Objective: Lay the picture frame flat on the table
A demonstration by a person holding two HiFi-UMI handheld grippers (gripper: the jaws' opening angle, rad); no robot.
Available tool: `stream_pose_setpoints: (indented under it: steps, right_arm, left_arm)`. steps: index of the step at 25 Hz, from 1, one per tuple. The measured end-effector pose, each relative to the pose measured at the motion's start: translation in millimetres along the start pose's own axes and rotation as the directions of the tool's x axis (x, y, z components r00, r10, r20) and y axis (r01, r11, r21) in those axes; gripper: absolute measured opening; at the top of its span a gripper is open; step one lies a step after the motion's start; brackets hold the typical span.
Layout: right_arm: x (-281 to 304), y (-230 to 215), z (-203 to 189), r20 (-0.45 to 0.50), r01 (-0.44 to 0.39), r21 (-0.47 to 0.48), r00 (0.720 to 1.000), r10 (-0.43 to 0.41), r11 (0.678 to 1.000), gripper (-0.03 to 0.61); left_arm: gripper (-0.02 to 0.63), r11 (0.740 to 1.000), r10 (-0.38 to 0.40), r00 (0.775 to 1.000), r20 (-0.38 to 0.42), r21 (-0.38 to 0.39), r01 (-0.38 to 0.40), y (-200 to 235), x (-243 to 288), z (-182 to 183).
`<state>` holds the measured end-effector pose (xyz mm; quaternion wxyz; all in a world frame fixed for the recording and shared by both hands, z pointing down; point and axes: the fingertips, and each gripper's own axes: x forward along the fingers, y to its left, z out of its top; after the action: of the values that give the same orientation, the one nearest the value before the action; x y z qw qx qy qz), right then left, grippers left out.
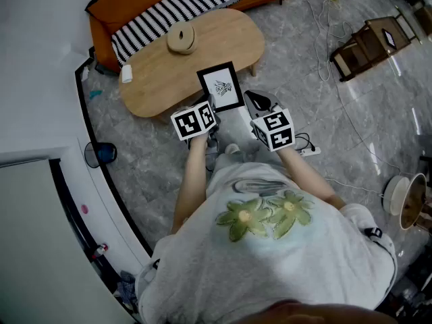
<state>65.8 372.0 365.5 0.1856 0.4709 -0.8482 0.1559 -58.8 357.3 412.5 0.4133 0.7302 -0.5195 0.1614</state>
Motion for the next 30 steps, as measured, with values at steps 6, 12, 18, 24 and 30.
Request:
stream_pose_setpoints:
  steps: [6, 12, 18, 24, 30]
  right_arm:
    - [-2, 17, 1, 0.009, 0.012, -0.016, 1.000, -0.012, 1.000, 0.006]
    - [2, 10, -3, -0.005, 0.051, 0.006, 0.999, -0.051, 0.999, 0.006]
    - [24, 5, -1, -0.022, 0.041, 0.018, 0.999, -0.041, 0.999, 0.006]
    - [58, -5, 13, -0.036, 0.018, 0.019, 0.999, -0.017, 1.000, 0.006]
    - [94, -27, 32, -0.047, 0.003, 0.018, 0.999, -0.002, 1.000, 0.006]
  left_arm:
    - [0.081, 1.000, 0.002, 1.000, -0.010, -0.021, -0.003, 13, -4, -6]
    - [0.081, 1.000, -0.008, 1.000, -0.021, -0.016, 0.008, 12, -1, -2]
    - [0.081, 1.000, 0.008, 0.999, -0.035, -0.025, -0.009, 25, 12, 5]
    - [0.081, 1.000, 0.017, 0.999, -0.051, -0.024, -0.018, 33, 30, 26]
    - [0.081, 0.998, 0.029, 0.997, -0.076, -0.048, -0.033, 43, 62, 50]
